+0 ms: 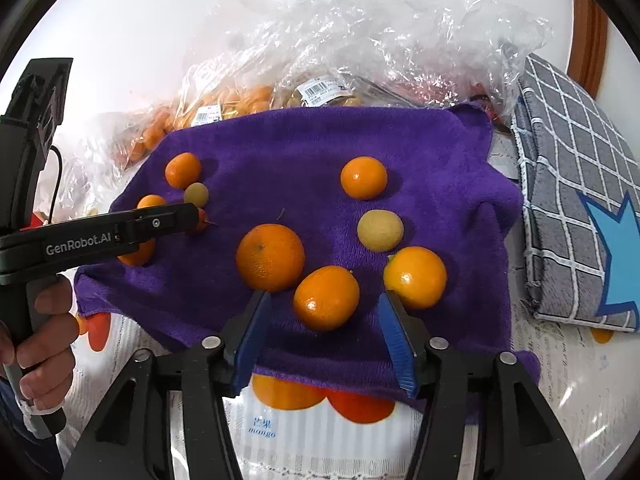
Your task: Organize fruits
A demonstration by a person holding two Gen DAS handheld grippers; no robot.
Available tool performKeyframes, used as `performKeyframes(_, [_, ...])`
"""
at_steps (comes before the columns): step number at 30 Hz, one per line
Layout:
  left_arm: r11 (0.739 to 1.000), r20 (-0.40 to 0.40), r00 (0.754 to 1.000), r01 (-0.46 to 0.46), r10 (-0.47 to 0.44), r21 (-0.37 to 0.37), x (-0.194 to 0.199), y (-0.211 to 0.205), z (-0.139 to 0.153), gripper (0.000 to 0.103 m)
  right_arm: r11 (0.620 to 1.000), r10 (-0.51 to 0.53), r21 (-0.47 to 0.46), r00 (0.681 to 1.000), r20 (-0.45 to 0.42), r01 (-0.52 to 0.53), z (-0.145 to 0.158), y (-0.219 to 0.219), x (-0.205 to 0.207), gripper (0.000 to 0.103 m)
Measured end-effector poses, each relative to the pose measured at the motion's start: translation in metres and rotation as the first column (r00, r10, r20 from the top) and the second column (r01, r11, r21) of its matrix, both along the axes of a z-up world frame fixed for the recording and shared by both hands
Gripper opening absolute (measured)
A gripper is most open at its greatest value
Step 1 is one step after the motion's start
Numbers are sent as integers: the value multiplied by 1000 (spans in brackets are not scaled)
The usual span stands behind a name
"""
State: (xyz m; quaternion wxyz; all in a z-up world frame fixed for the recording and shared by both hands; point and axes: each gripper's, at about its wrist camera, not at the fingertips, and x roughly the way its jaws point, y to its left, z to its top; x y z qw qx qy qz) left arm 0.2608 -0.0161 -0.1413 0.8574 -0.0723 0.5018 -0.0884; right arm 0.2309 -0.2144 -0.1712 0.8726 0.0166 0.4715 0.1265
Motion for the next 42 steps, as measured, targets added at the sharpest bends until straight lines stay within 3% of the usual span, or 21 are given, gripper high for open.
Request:
performKeyframes(11, [999, 67, 997, -42, 43, -17, -47, 15, 39, 46, 1000, -20, 1, 998, 54, 20, 33, -5, -36, 58])
performKeyframes(21, [997, 168, 983, -72, 71, -1, -114, 13, 77, 48, 997, -77, 12, 989, 128, 77, 87, -16, -80, 58])
performKeyframes(29, [994, 273, 958, -103, 92, 28, -170, 1, 106, 66, 993, -116, 21, 976, 185, 114, 122, -29, -127, 58])
performKeyframes(36, [990, 321, 942, -127, 102, 58, -216, -11, 121, 71, 988, -142, -15, 947, 287, 152, 136, -38, -186, 88])
performKeyframes(38, [989, 347, 932, -136, 106, 64, -231, -14, 126, 78, 987, -149, -16, 941, 304, 161, 140, -42, -200, 91])
performKeyframes(42, [984, 390, 914, -158, 113, 85, -252, -22, 136, 82, 983, -161, -30, 933, 321, 180, 147, -48, -222, 95])
